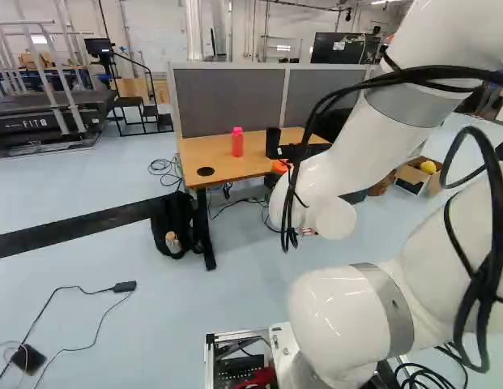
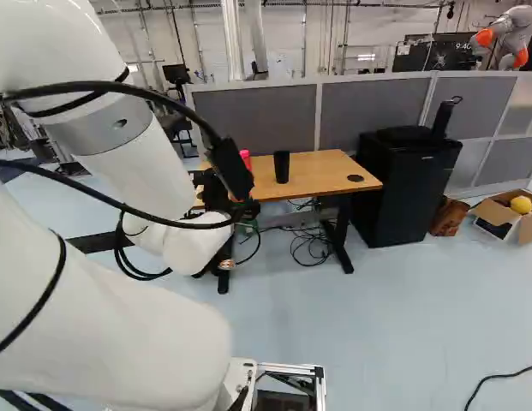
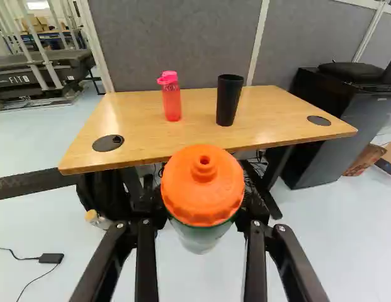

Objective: Pick up the green bottle from the table

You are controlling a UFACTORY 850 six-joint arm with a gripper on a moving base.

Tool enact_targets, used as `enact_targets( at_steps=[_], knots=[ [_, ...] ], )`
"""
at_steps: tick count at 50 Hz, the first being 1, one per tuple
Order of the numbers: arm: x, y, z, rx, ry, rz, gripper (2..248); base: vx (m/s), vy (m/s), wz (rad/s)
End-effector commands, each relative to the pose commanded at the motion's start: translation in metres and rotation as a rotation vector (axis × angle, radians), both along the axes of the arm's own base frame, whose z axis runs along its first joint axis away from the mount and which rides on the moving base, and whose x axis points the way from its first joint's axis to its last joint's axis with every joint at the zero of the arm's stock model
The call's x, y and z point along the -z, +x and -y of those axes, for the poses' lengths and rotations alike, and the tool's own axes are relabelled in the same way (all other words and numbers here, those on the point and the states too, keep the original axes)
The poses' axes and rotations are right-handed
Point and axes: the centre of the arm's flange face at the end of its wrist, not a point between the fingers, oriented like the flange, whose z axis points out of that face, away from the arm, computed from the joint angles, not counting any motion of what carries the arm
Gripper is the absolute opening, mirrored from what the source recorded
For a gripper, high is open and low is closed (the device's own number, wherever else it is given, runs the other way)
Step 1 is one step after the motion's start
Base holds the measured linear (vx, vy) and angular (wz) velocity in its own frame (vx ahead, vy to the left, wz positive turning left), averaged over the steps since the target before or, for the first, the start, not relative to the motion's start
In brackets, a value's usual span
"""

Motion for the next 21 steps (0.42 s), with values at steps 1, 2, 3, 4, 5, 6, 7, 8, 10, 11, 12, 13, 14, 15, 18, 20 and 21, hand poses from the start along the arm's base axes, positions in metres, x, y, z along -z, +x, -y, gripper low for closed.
enact_targets(
  at_steps=[1, 2, 3, 4, 5, 6, 7, 8, 10, 11, 12, 13, 14, 15, 18, 20, 21],
  knots=[
    [0.0, 0.0, 0.0, 0.0, 0.0, 0.0, 123, 0.0, 0.0, 0.0],
    [0.0, 0.0, 0.0, 0.0, 0.0, 0.0, 123, 0.0, 0.0, 0.0],
    [0.0, 0.0, 0.0, 0.0, 0.0, 0.0, 123, 0.0, 0.0, 0.0],
    [0.0, 0.0, 0.0, 0.0, 0.0, 0.0, 123, 0.0, 0.0, 0.0],
    [0.0, 0.0, 0.0, 0.0, 0.0, 0.0, 123, 0.0, 0.0, 0.0],
    [0.0, 0.0, 0.0, 0.0, 0.0, 0.0, 123, 0.0, 0.0, 0.0],
    [0.0, 0.0, 0.0, 0.0, 0.0, 0.0, 123, 0.0, 0.0, 0.0],
    [0.0, 0.0, 0.0, 0.0, 0.0, 0.0, 123, 0.0, 0.0, 0.0],
    [0.0, 0.0, 0.0, 0.0, 0.0, 0.0, 123, 0.0, 0.0, 0.0],
    [0.0, 0.0, 0.0, 0.0, 0.0, 0.0, 123, 0.0, 0.0, 0.0],
    [0.0, 0.0, 0.0, 0.0, 0.0, 0.0, 123, 0.0, 0.0, 0.0],
    [0.0, 0.0, 0.0, 0.0, 0.0, 0.0, 123, 0.0, 0.0, 0.0],
    [0.0, 0.0, 0.0, 0.0, 0.0, 0.0, 123, 0.0, 0.0, 0.0],
    [0.0, 0.0, 0.0, 0.0, 0.0, 0.0, 123, 0.0, 0.0, 0.0],
    [0.0, 0.0, 0.0, 0.0, 0.0, 0.0, 123, 0.0, 0.0, 0.0],
    [0.0, 0.0, 0.0, 0.0, 0.0, 0.0, 123, 0.0, 0.0, 0.0],
    [0.0, 0.0, 0.0, 0.0, 0.0, 0.0, 123, 0.0, 0.0, 0.0]
  ],
)
